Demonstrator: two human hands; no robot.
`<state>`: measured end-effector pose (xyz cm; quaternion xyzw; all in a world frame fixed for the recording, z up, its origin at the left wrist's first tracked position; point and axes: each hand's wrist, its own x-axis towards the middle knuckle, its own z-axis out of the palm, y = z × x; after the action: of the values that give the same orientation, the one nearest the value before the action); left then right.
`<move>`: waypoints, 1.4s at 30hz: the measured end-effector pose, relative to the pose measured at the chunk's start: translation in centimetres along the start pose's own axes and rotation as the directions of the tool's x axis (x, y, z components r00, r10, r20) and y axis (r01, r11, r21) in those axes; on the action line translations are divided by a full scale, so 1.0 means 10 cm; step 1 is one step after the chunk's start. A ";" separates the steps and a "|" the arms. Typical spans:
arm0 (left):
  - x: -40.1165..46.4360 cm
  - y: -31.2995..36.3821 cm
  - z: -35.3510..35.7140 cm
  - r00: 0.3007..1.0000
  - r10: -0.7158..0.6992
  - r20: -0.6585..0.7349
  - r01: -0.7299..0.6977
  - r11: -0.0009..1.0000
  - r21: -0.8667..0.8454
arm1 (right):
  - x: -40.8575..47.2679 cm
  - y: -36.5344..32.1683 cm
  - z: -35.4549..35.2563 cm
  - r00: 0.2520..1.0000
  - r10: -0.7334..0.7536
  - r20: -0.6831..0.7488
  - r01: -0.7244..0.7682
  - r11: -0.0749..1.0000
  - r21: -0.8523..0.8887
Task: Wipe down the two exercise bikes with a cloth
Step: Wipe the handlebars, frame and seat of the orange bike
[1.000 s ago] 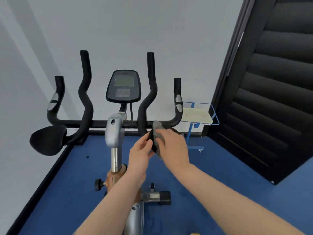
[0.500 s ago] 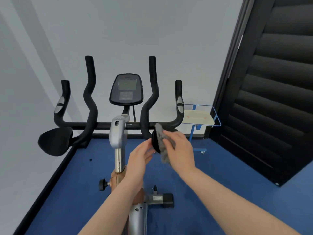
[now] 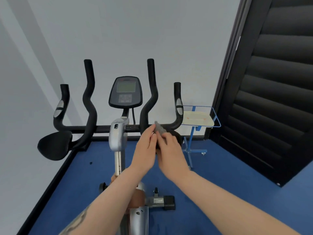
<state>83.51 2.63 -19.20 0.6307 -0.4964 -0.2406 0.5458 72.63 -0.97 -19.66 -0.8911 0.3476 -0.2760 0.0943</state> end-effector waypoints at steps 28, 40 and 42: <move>-0.05 -0.32 0.23 0.979 0.194 -0.068 -0.174 0.957 0.231 | -0.14 0.27 -0.28 0.993 0.112 -0.035 -0.113 0.994 -0.014; -0.15 -0.13 0.32 0.972 0.161 -0.174 -0.128 0.974 0.187 | 0.27 0.49 -0.48 0.990 -0.130 0.046 0.131 0.991 -0.015; -0.16 -0.07 0.35 0.961 0.172 -0.215 -0.135 0.975 0.178 | 0.41 0.49 -0.48 0.988 -0.152 0.032 0.152 0.988 -0.008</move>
<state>80.19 2.45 -21.22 0.6559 -0.4956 -0.0821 0.5634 69.64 -7.20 -15.69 -0.9197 0.2786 -0.2664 0.0737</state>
